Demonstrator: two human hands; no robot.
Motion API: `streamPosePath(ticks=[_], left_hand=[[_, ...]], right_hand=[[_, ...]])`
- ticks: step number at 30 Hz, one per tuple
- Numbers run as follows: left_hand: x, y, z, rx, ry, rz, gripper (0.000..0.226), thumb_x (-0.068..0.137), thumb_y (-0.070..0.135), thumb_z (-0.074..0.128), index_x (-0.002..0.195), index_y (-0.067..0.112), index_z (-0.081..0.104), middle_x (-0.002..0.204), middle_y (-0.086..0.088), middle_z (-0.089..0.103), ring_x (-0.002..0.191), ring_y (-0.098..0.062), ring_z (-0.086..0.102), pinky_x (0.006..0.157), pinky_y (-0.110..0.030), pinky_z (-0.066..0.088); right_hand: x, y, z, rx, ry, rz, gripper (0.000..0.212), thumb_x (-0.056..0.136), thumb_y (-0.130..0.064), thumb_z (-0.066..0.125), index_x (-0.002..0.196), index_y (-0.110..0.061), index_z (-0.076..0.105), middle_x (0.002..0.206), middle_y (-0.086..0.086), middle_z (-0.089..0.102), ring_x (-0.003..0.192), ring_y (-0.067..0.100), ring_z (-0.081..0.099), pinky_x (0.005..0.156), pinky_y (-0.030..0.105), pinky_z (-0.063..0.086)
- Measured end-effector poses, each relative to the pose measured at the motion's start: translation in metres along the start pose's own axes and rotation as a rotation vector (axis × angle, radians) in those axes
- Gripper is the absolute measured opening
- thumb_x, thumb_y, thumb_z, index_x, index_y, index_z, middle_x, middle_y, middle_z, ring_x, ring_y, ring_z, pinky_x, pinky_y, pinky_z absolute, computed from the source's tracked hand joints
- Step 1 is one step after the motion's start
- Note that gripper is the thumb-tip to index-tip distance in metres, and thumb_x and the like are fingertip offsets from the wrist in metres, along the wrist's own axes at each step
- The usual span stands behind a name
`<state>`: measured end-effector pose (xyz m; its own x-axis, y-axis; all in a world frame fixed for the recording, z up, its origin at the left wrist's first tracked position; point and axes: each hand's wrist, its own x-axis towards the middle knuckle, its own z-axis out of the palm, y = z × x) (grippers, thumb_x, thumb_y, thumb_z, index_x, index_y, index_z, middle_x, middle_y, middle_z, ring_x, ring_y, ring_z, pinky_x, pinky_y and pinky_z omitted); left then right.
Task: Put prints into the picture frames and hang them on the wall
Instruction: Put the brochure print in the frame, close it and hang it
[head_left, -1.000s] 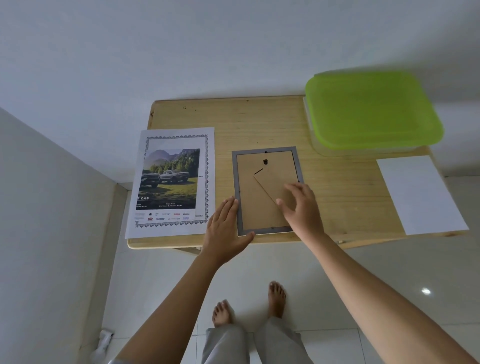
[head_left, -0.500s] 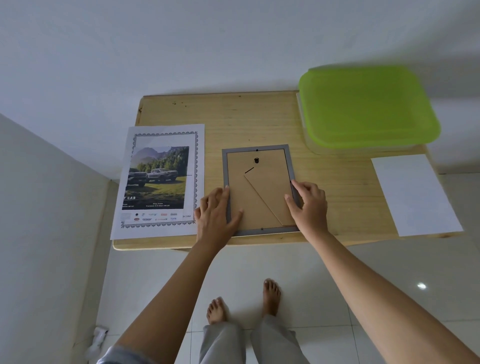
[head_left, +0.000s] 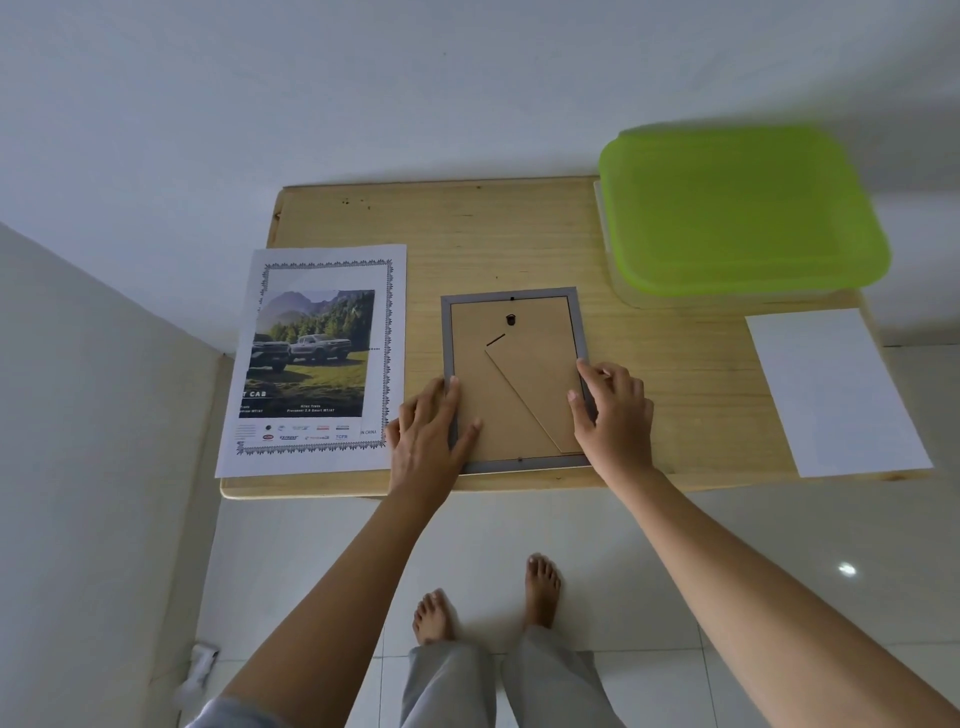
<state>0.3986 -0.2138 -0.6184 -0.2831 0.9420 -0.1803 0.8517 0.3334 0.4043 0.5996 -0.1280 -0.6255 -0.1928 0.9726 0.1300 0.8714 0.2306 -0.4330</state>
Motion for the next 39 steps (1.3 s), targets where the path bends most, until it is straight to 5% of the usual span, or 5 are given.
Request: streamPosePath(ticks=[12,16,19,24,39], left_hand=[[0.002,0.004,-0.004,0.201,-0.053,0.058,0.062,0.094,0.055,0.018,0.147,0.023,0.014,0.151,-0.003,0.02,0.131,-0.024,0.029,0.102,-0.041,0.029],[-0.002,0.004,-0.005,0.078,-0.064,0.029,0.06,0.096,0.05,0.027,0.148,0.026,0.008,0.154,0.003,0.013,0.135,-0.021,0.019,0.109,-0.041,0.02],[-0.006,-0.001,-0.005,-0.022,-0.058,0.047,0.063,0.095,0.05,0.029,0.148,0.026,0.008,0.155,0.006,0.013,0.139,-0.016,0.013,0.111,-0.04,0.017],[-0.017,-0.007,-0.001,-0.069,-0.061,0.067,0.063,0.097,0.045,0.031,0.148,0.025,0.001,0.157,0.009,-0.001,0.143,-0.007,-0.008,0.113,-0.031,0.002],[-0.021,-0.011,0.015,0.092,-0.06,0.094,0.062,0.084,0.048,-0.012,0.141,0.024,-0.021,0.151,0.008,-0.025,0.137,-0.007,-0.028,0.113,-0.028,-0.018]], right_hand=[[0.002,-0.007,-0.008,-0.171,-0.05,-0.042,0.04,0.085,-0.032,0.036,0.112,-0.017,0.061,0.103,0.009,0.059,0.085,0.028,0.057,0.065,0.035,0.042],[-0.004,-0.01,-0.011,-0.119,-0.163,0.03,0.046,0.091,-0.036,0.043,0.132,-0.015,0.047,0.127,0.011,0.051,0.112,0.031,0.049,0.084,0.043,0.041],[-0.013,-0.013,-0.015,-0.04,-0.267,0.085,0.073,0.088,-0.051,0.049,0.144,-0.011,0.025,0.149,0.006,0.028,0.134,0.026,0.027,0.106,0.041,0.027],[-0.032,-0.02,-0.021,0.054,-0.347,0.13,0.11,0.07,-0.07,0.057,0.148,-0.012,0.004,0.157,0.003,0.006,0.143,0.021,0.005,0.115,0.037,0.014],[-0.048,-0.03,-0.008,0.001,-0.294,0.175,0.115,0.068,-0.075,0.053,0.148,-0.014,-0.003,0.157,0.0,-0.002,0.144,0.017,-0.002,0.116,0.032,0.005]])
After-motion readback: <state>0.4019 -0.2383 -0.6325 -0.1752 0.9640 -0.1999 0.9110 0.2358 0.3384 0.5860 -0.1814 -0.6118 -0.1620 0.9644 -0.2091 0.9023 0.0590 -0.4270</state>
